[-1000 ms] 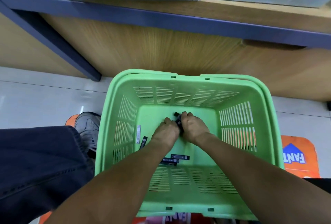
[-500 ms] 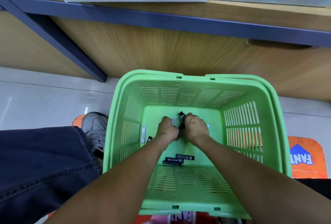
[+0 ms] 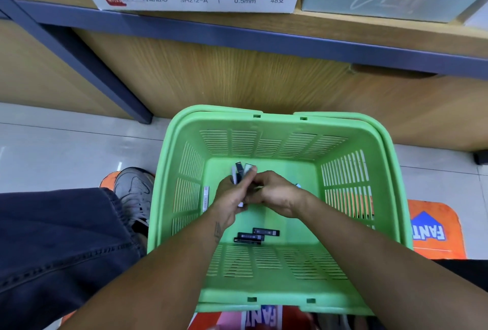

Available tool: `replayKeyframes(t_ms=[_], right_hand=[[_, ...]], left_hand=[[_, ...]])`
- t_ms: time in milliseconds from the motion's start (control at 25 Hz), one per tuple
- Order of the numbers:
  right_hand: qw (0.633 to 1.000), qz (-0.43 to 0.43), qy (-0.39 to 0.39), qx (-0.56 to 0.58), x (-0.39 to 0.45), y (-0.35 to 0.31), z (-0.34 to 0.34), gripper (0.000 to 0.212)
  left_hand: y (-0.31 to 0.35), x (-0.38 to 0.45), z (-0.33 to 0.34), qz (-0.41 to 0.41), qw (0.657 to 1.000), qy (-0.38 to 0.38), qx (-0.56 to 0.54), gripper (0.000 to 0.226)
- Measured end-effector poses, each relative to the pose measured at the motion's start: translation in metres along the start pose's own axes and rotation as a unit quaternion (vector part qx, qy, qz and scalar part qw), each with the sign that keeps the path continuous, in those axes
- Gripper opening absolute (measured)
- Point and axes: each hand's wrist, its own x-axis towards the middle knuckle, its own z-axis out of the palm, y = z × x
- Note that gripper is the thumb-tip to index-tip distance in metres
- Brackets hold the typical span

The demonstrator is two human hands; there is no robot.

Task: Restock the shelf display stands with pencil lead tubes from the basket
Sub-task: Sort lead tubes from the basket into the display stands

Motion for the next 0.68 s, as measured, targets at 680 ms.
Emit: replayKeyframes(t_ms=[680], right_hand=[[0.823,0.069,0.25,-0.506,-0.007,0.032,-0.031,0.039]], left_hand=[[0.002,-0.013,-0.028,0.169,0.68,0.162,0.695,0.029]])
